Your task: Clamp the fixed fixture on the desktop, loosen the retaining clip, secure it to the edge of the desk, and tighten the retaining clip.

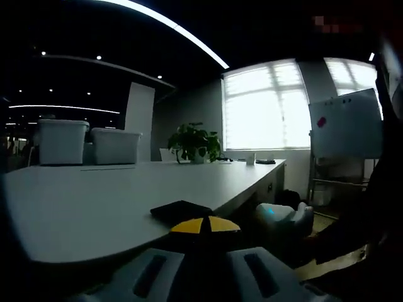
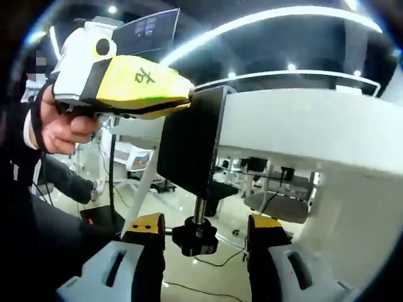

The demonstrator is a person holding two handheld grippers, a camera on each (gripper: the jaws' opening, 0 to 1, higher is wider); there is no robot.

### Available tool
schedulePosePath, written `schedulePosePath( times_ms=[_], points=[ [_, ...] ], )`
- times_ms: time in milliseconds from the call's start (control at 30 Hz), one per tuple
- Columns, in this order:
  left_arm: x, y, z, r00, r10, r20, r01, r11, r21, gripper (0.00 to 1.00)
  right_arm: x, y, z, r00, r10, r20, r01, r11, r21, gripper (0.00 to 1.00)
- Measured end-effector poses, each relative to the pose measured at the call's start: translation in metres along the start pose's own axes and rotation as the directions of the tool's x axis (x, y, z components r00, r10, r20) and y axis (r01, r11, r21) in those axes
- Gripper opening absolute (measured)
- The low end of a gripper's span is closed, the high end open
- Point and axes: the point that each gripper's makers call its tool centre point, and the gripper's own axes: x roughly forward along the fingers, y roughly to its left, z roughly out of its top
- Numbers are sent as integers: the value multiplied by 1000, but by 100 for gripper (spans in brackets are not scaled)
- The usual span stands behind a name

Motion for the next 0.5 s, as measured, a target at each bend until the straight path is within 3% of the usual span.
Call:
schedulePosePath(
  times_ms=[67, 133, 200, 267, 367, 433, 500],
  points=[
    [1, 0, 0, 1000, -6, 5, 6, 1000, 1, 1, -2, -3, -4, 997, -70, -31, 70, 998, -1, 58],
    [1, 0, 0, 1000, -14, 10, 14, 1000, -4, 1, -4, -7, -9, 988, -139, -61, 140, 990, 3, 58],
    [1, -1, 0, 1000, -21, 10, 21, 1000, -2, 1, -5, -5, -5, 983, -178, -40, 180, 983, 42, 59],
    [2, -2, 1, 999, -33, 8, 33, 999, 1, 1, -7, -4, -6, 971, -234, -49, 236, 970, 60, 66],
    [2, -2, 2, 999, -47, 3, 47, 999, 12, 1, -11, -4, -8, 941, -335, -48, 338, 937, 84, 76],
    [2, -2, 2, 998, -55, 6, 55, 998, 10, 1, -14, -7, -1, 902, -432, 4, 428, 896, 116, 72],
    [2, -1, 2, 998, -62, 11, 62, 998, 4, 1, -16, -5, 1, 874, -486, 12, 484, 872, 80, 66]
  ],
)
